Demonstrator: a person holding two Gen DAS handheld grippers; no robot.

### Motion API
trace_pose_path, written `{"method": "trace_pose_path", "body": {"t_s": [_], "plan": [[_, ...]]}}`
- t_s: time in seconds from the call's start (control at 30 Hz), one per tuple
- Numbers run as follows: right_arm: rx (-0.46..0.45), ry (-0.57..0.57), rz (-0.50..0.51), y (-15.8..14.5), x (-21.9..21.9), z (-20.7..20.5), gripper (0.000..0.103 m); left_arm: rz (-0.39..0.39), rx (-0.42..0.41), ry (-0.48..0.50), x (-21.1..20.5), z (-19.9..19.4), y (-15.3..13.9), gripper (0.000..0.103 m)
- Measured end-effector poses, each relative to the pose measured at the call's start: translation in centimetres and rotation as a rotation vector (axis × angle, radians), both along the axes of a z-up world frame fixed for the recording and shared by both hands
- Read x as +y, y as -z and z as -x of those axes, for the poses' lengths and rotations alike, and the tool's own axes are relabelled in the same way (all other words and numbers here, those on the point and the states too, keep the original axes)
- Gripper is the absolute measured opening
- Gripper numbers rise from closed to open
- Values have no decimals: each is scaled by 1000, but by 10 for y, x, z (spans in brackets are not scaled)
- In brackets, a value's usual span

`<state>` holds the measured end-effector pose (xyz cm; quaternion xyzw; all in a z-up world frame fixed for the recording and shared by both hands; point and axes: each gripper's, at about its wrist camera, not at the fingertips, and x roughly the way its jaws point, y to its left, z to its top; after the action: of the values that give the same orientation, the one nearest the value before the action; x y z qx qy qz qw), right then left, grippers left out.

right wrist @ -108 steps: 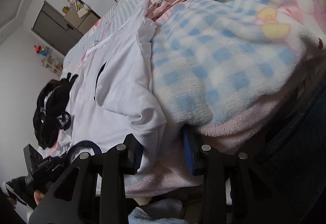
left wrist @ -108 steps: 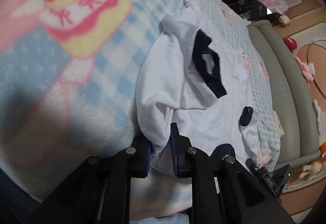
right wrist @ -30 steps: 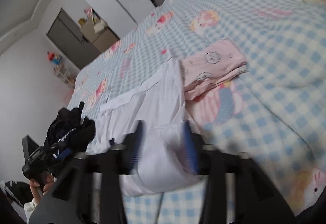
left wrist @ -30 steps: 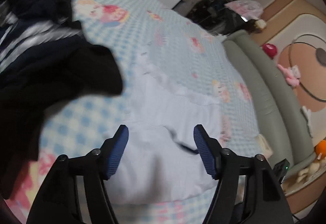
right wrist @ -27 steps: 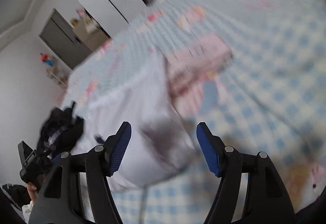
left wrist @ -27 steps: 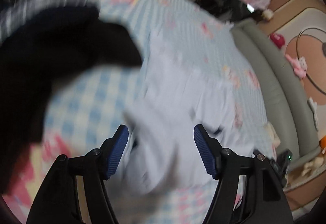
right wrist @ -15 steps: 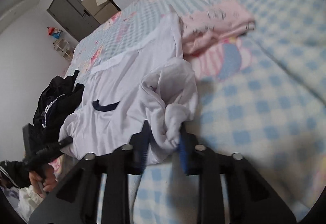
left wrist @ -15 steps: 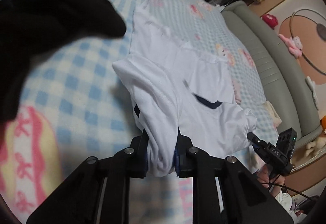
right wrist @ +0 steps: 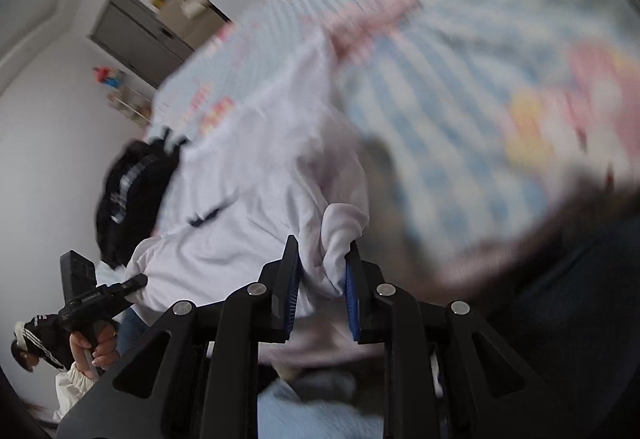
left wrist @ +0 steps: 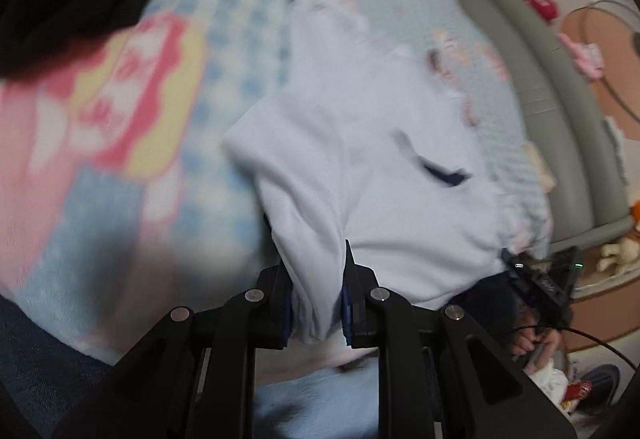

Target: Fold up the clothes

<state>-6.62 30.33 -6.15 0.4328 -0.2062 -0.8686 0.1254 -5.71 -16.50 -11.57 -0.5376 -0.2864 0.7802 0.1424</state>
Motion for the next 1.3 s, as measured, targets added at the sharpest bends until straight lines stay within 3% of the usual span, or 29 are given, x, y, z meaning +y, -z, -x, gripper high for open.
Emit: {"method": "trace_pose_path", "body": {"t_s": [0.2,0.3,0.4,0.47,0.53,0.6,0.67,0.73,0.77,0.8,0.83,0.9,1.03,1.1,1.23,1.27,1.3], "plan": [[-32,11,-116,10,-4,-27,25,13,93,-78,-17,-24,-27,25],[-40,11,-149,14,-6,-33,30,35,97,-72,-19,-33,-30,26],[-42,5,-161,18,-8,-33,31,39,78,-68,-19,-39,-28,35],[-43,1,-168,21,-10,-32,31,83,52,-53,-16,-40,-23,35],[-44,-3,-176,23,-11,-32,35,98,42,-30,-10,-38,-18,35],[-45,-7,-183,26,-13,-31,50,112,33,-7,-3,-35,-13,35],[-47,-10,-191,29,-15,-31,53,125,23,15,4,-32,-9,35],[-48,-14,-198,31,-16,-30,53,146,23,29,11,-28,-6,34],[-48,-16,-202,33,-17,-30,51,170,34,40,15,-26,-8,26],[-49,-18,-206,34,-18,-30,44,202,50,47,19,-26,-10,18],[-49,-20,-210,35,-18,-30,39,234,64,51,22,-27,-13,18],[-40,5,-237,33,-14,-31,13,285,54,35,21,-29,-15,16],[-44,84,-292,30,6,-31,10,296,-11,13,10,-28,-11,16],[-74,102,-278,32,17,-29,10,295,-6,34,11,-30,-20,20],[-35,83,-150,15,28,-36,13,282,98,26,6,-28,-53,27],[-19,65,-154,9,24,-35,20,276,127,23,4,-25,-61,31],[-4,44,-166,3,19,-33,28,271,155,20,2,-23,-69,43]]}}
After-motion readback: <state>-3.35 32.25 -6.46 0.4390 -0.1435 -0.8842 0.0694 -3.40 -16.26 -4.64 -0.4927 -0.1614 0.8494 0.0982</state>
